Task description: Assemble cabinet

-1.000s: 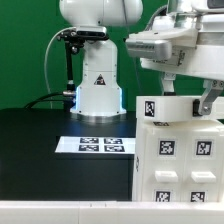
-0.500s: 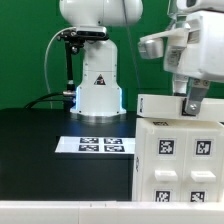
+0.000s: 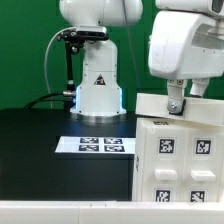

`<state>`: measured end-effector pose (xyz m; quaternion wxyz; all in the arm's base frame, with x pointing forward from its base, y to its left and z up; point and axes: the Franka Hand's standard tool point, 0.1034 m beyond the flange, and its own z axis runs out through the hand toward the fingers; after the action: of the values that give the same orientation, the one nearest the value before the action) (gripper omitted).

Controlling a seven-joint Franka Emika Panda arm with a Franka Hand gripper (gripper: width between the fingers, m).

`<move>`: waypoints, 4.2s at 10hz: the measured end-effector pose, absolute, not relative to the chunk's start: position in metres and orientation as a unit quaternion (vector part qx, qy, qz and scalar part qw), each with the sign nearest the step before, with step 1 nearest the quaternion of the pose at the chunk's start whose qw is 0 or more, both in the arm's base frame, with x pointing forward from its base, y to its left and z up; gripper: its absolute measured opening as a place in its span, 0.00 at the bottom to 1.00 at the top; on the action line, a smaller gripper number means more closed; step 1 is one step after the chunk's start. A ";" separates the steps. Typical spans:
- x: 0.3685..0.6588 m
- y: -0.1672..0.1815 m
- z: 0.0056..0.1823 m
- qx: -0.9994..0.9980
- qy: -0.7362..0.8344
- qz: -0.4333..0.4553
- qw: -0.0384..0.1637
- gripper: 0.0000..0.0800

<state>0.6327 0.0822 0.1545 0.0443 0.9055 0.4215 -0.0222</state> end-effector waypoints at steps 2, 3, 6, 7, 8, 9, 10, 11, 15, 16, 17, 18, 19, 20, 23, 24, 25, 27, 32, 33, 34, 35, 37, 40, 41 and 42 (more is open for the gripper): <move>0.633 0.083 0.154 0.941 0.337 -0.015 0.040 0.70; 0.631 0.081 0.153 0.968 0.247 -0.010 0.028 0.70; 0.631 0.083 0.152 0.997 0.075 -0.009 0.006 0.70; 0.631 0.083 0.152 0.998 0.054 -0.009 0.005 0.70; 0.631 0.083 0.152 1.000 0.010 -0.009 0.006 0.70; 0.631 0.083 0.152 1.000 -0.010 -0.009 0.005 0.70; 0.631 0.083 0.152 0.998 -0.069 -0.008 0.002 0.70; 0.630 0.083 0.152 0.989 -0.149 -0.007 -0.006 0.70; 0.626 0.085 0.144 0.933 -0.357 0.021 -0.047 0.69; 0.626 0.085 0.144 0.921 -0.386 0.018 -0.050 0.68; 0.626 0.085 0.144 0.917 -0.395 0.017 -0.051 0.68; 0.626 0.086 0.144 0.895 -0.442 0.012 -0.057 0.68; 0.624 0.087 0.144 0.853 -0.518 -0.001 -0.067 0.68; 0.624 0.087 0.143 0.802 -0.592 -0.012 -0.077 0.68; 0.627 0.088 0.143 0.756 -0.647 -0.021 -0.096 0.68; 0.626 0.089 0.143 0.759 -0.644 -0.021 -0.097 0.77; 0.626 0.089 0.143 0.761 -0.642 -0.021 -0.097 0.77; 0.623 0.088 0.153 0.799 -0.594 -0.032 -0.090 0.99; 0.621 0.094 0.172 0.884 -0.457 -0.035 -0.091 1.00; 0.620 0.095 0.173 0.916 -0.391 -0.030 -0.084 1.00; 0.619 0.097 0.177 0.954 -0.293 -0.022 -0.059 1.00; 0.621 0.098 0.180 0.981 -0.188 -0.013 -0.046 1.00; 0.624 0.097 0.180 0.993 -0.112 -0.003 -0.045 1.00; 0.624 0.095 0.179 0.999 0.023 0.001 -0.043 1.00; 0.626 0.092 0.179 0.991 0.130 0.001 -0.041 1.00; 0.629 0.093 0.180 0.974 0.223 0.006 -0.034 1.00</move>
Offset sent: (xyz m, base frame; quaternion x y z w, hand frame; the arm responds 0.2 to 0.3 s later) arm -0.0179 -0.0028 -0.0155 0.0740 0.0120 0.4115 0.9083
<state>0.6287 0.0927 0.1795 -0.0343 0.9742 0.2228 0.0061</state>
